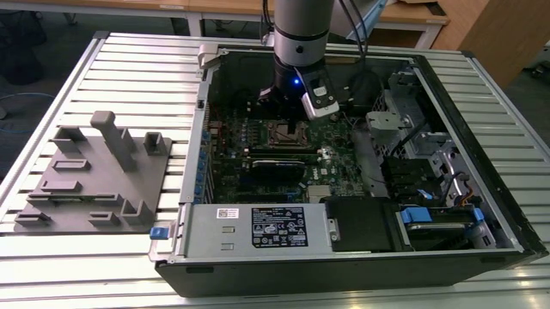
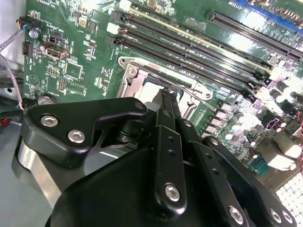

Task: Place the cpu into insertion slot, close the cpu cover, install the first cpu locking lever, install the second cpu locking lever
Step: 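Install the second cpu locking lever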

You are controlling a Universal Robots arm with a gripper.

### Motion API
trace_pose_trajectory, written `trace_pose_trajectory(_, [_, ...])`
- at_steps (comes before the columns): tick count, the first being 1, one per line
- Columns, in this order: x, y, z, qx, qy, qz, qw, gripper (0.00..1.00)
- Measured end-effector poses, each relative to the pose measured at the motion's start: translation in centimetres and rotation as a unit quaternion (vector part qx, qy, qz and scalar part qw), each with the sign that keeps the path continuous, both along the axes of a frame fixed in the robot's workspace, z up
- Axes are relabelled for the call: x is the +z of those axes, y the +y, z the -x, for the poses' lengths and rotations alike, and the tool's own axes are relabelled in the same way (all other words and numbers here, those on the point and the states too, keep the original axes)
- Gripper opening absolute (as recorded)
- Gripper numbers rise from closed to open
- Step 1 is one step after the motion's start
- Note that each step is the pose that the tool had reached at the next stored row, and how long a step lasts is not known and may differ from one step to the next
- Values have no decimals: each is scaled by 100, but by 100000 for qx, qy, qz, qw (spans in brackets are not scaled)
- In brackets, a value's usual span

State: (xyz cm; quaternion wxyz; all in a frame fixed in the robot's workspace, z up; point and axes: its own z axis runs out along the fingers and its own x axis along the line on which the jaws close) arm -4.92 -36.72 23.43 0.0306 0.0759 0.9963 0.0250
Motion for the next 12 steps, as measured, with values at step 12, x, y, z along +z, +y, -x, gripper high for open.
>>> trace_pose_trajectory(12, [0, -100, -11, -5, -1, -2, 100000, 11])
